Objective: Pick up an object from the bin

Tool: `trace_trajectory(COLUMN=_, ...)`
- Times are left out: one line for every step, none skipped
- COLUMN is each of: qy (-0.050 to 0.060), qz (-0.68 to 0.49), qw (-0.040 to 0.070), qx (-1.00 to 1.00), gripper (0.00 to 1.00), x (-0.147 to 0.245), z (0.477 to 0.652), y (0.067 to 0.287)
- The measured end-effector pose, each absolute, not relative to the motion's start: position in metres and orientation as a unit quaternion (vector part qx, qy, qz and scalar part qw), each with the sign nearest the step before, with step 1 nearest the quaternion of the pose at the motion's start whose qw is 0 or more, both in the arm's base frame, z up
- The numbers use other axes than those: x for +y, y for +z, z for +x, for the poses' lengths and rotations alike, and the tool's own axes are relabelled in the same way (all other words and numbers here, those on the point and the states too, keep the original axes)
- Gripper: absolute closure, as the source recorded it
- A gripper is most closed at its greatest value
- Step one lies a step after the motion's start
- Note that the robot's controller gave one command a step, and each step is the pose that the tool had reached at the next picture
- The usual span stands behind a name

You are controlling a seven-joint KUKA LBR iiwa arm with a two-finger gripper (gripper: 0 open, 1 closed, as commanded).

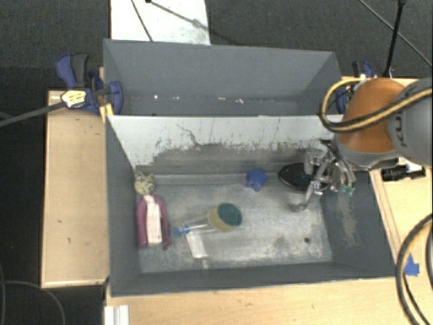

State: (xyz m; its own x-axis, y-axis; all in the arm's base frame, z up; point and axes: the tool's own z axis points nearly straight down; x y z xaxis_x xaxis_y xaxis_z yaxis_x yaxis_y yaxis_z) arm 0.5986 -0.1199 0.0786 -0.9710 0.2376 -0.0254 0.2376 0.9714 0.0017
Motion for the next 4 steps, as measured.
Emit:
trace_trajectory(qy=0.000, qz=0.149, qw=0.009, qx=0.989, gripper=0.00, x=-0.117, z=0.592, y=0.080)
trace_trajectory(qy=-0.001, qz=0.086, qw=0.006, qx=0.996, gripper=0.00, x=-0.120, z=0.593, y=0.159)
trace_trajectory(qy=0.000, qz=0.105, qw=0.006, qx=0.994, gripper=0.00, x=-0.128, z=0.595, y=0.082)
trace_trajectory(qy=0.000, qz=0.125, qw=0.013, qx=0.992, gripper=0.00, x=-0.125, z=0.595, y=0.078)
